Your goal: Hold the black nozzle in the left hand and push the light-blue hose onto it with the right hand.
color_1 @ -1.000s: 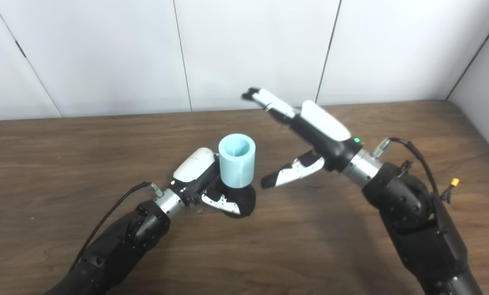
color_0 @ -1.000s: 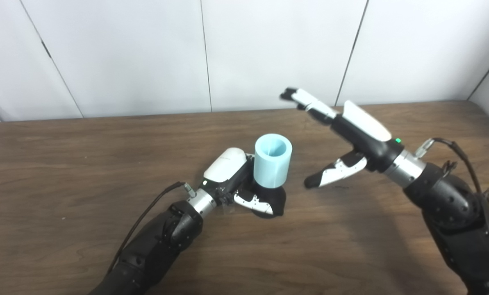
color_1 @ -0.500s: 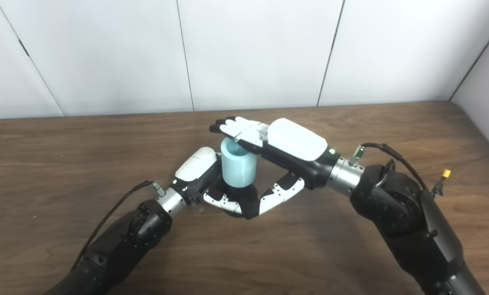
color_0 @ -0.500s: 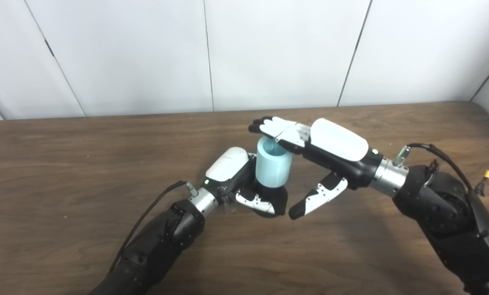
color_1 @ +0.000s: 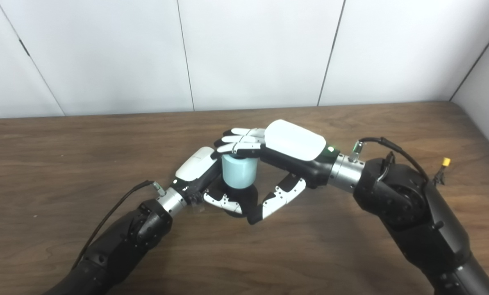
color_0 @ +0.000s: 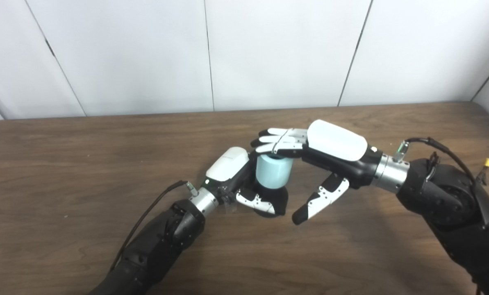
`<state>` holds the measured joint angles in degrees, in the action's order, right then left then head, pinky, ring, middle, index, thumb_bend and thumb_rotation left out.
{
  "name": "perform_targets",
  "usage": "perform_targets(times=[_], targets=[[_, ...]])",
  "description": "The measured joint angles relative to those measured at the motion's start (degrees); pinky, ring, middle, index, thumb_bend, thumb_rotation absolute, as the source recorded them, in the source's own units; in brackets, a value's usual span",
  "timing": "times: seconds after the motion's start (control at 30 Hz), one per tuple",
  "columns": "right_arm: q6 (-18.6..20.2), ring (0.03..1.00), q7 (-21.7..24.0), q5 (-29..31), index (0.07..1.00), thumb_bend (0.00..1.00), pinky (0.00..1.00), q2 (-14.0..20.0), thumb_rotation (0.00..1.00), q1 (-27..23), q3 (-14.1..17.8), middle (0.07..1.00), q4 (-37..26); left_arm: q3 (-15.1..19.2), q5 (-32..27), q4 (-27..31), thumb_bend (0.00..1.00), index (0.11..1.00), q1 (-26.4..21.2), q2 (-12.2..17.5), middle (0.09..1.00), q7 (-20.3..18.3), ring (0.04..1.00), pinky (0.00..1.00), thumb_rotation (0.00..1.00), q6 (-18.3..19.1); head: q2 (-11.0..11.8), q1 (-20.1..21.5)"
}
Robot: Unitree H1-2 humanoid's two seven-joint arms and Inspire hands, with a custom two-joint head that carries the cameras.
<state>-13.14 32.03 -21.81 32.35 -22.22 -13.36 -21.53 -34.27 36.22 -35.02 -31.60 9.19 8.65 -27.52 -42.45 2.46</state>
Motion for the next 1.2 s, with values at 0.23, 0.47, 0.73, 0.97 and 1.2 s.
perform_targets(times=[0.23, 0.47, 0.73, 0.97, 1.2], targets=[[-0.92, 0.841, -0.81, -1.73, 0.763, 0.82, 0.77, 0.65, 0.82, -1.47, -1.52, 0.813, 0.07, 0.00, 0.00, 0.01, 0.50, 0.499, 0.00, 0.00, 0.490, -0.04, 0.418, 0.35, 0.00, 0.00, -0.26, 0.00], [-1.11, 0.853, -1.83, -2.65, 0.777, 0.84, 0.77, 0.74, 0.80, -1.72, -3.18, 0.831, 0.12, 0.01, -0.02, 0.14, 0.50, 0.499, 0.06, 0.06, 0.491, -0.11, 0.416, 0.35, 0.00, 0.00, -0.53, -0.17], [-1.34, 0.905, -3.08, -6.40, 0.837, 0.84, 0.84, 0.74, 0.87, -1.83, -5.32, 0.880, 0.28, 0.03, -0.05, 0.14, 0.50, 0.498, 0.10, 0.11, 0.491, -0.11, 0.419, 0.34, 0.00, 0.00, -0.62, -0.35], [-1.21, 0.965, -3.14, -10.52, 0.918, 0.84, 0.90, 0.75, 0.91, -1.90, -6.78, 0.950, -0.01, 0.10, -0.28, 0.17, 0.50, 0.501, 0.21, 0.28, 0.491, -0.14, 0.414, 0.34, 0.00, 0.01, -0.62, -0.44], [-0.98, 0.990, -3.14, -14.34, 0.943, 0.84, 0.93, 0.75, 0.91, -1.94, -7.39, 0.978, -0.52, 0.20, -0.31, 0.27, 0.50, 0.500, 0.30, 0.36, 0.489, -0.15, 0.416, 0.34, 0.00, 0.01, -0.70, -0.53]])
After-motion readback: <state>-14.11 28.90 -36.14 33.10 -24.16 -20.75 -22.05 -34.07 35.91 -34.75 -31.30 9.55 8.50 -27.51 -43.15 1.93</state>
